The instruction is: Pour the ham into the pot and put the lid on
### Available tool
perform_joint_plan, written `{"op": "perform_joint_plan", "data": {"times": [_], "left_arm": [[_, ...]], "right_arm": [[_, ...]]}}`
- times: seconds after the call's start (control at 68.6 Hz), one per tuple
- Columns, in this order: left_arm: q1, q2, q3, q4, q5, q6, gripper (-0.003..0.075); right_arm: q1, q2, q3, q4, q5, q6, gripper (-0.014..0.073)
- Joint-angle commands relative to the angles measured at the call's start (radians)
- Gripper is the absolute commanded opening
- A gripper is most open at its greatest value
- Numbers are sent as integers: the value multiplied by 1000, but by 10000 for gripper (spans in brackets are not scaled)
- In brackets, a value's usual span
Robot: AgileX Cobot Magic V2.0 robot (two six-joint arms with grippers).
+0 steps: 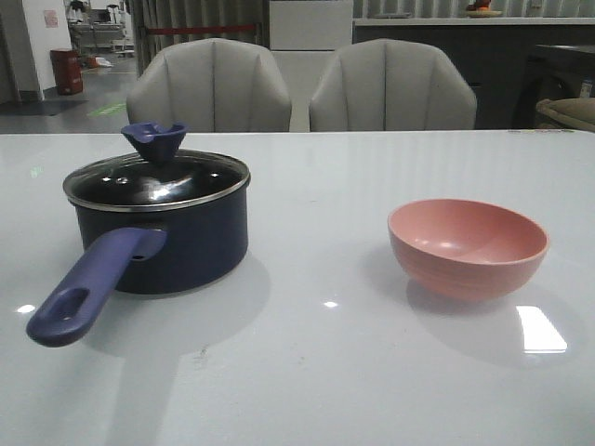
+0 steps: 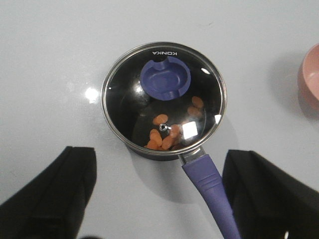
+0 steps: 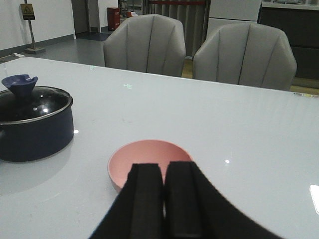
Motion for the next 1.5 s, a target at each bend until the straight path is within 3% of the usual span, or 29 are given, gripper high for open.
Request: {"op": "perform_joint_plan", "data": {"times": [0.0,0.423,0.539,0.656,0.67,0.743,1.326,1.487], "left_arm": [[1,-162,112,-10,-172,1,552],[1,-789,596,-22,-449,1,520],[1,-935,696,-22,-454,1,400],[1,-1026,762,-22,-454,1,230],[1,-1041,772,-22,-450,1,181],[1,-1068,788,-22,-442,1,105],[3,-1078,875,-26,-467,1,113],[145,-1105,957,12,-548,1,113]], "right_arm": [[2,10,-26,3,-76,-11,167],[2,10,-26,3,-76,-11,167],[2,10,-26,3,-76,-11,167],[2,10,-26,3,-76,-11,167],[2,10,-26,3,-76,-11,167],[2,10,-26,3,-76,-11,167],[2,10,-26,3,-76,-11,167],[2,10,-26,3,-76,-11,167]]}}
